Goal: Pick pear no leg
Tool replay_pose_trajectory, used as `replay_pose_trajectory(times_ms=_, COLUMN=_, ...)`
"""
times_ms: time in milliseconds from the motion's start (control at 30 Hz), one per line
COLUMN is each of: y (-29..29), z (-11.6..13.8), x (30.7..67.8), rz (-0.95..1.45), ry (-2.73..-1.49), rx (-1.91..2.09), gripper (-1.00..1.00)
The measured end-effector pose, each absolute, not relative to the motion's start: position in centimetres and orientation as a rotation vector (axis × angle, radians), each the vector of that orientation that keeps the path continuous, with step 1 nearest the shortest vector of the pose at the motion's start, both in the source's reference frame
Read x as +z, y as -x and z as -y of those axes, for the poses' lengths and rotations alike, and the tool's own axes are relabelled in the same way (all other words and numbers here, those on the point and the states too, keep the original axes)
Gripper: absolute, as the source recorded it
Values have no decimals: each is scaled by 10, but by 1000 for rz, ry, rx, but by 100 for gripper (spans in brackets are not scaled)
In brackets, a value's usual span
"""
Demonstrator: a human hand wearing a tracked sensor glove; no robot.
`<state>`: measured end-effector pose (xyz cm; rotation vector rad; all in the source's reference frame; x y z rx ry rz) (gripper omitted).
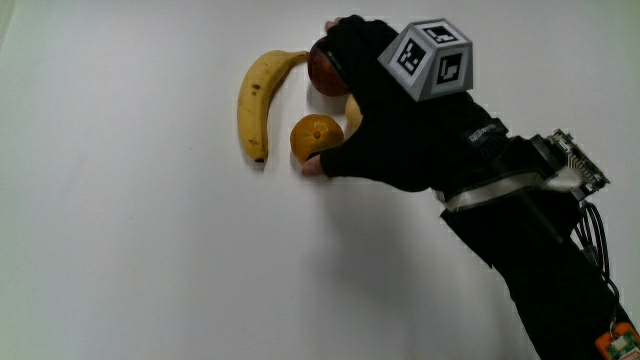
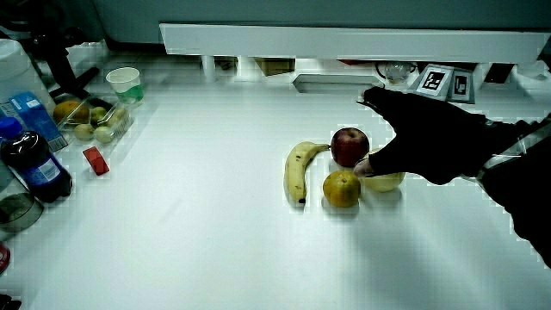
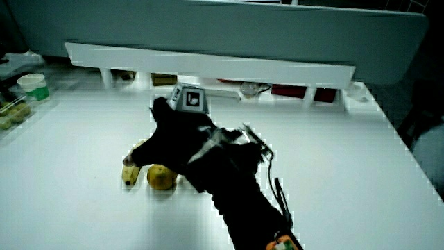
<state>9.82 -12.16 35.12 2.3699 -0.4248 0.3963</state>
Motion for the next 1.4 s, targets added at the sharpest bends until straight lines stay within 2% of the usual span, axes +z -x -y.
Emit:
replay_pose_trajectory(times_ms=400, y=-126, z=136, x=403, rz=231, ry=-2285, rx=327, gripper=0)
replay_pose_trajectory(times_ms=733, y=-136, z=138, x=431, rz=160, ry=-2243, rx=261, gripper=0)
replay_pose_trajectory(times_ms=1133, y=-139, z=138, x=437, rz=157, ry=-2254, rx=299, gripper=0)
replay_pose_trajectory(times_ms=1400, y=-142, z=138, x=439, rz=158, ry=-2270, rx=350, gripper=35)
